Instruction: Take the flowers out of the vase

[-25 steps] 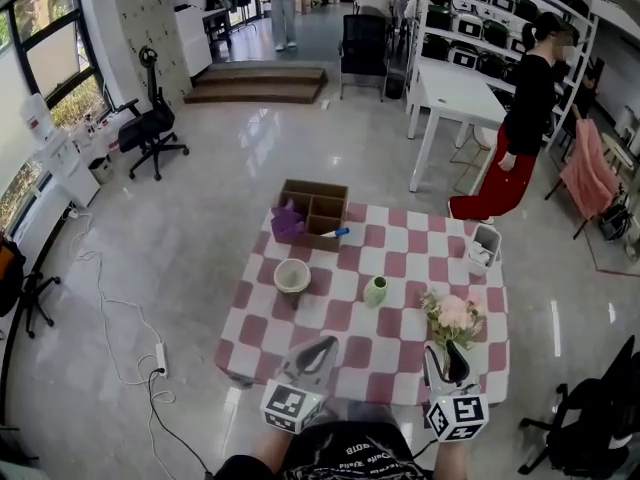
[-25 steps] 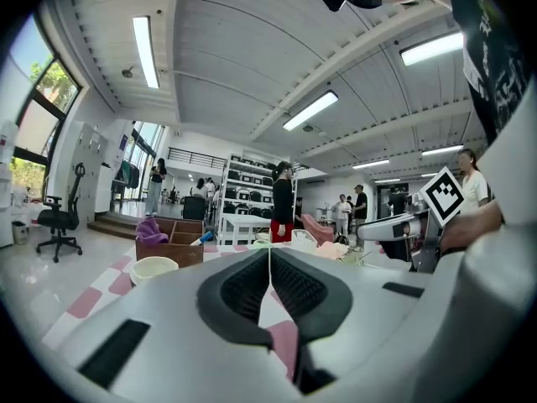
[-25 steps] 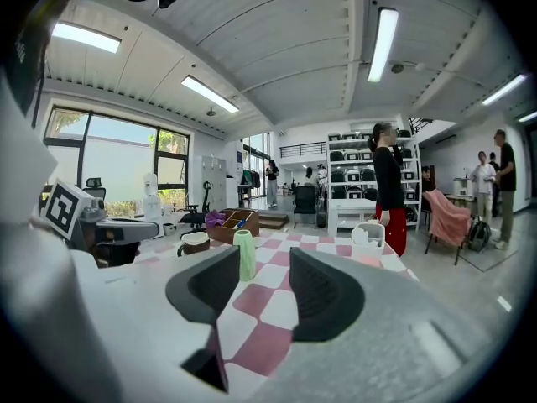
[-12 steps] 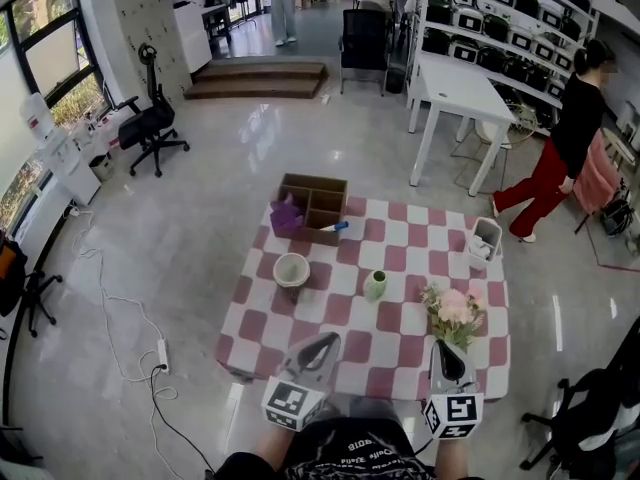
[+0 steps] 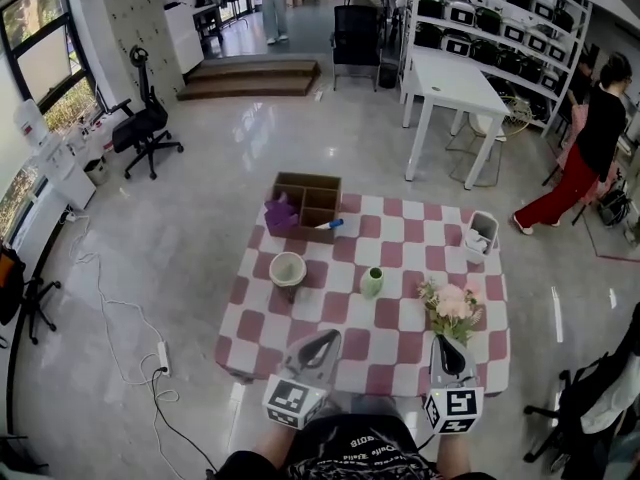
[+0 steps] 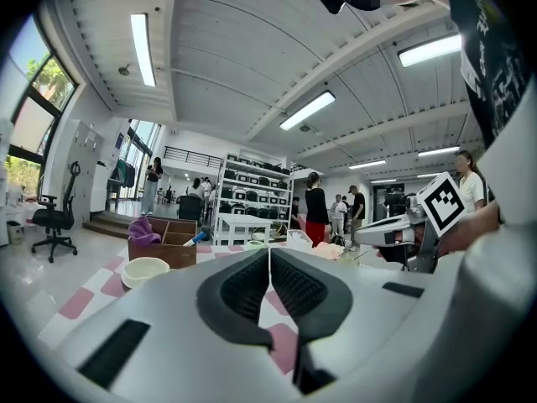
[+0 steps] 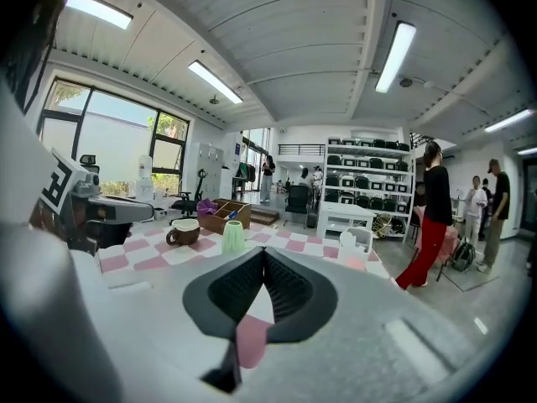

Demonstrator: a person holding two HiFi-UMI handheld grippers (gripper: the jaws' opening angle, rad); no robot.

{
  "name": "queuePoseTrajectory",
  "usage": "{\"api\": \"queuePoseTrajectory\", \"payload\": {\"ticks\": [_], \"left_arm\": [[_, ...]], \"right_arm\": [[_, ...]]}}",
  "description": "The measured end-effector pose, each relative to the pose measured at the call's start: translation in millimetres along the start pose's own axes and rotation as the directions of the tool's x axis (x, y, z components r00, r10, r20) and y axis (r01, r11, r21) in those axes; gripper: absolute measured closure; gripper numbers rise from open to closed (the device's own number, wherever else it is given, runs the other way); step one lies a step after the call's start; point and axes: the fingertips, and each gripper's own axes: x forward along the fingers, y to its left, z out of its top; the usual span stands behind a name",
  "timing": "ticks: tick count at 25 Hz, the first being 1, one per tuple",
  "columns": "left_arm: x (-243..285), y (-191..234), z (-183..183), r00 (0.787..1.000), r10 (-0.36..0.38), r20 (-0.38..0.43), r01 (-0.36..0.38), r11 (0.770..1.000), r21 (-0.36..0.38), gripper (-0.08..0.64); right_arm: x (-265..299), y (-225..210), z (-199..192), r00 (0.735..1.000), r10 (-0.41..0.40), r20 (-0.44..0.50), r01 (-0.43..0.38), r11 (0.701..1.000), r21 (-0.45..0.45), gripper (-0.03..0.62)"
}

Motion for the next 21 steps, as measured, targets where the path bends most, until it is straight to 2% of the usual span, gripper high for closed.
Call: {"api": "queuePoseTrajectory", "payload": {"ticks": [21], "left_arm": [[10.6,-0.5,-2.5,1.000,0.004,-0.007,-0.004,1.000,-0.013,0.548]], "right_arm": [[6.6,-4.3,-2.9,0.999,0.016,-0.040,-0.017,0.999,-0.028,0.588]]}}
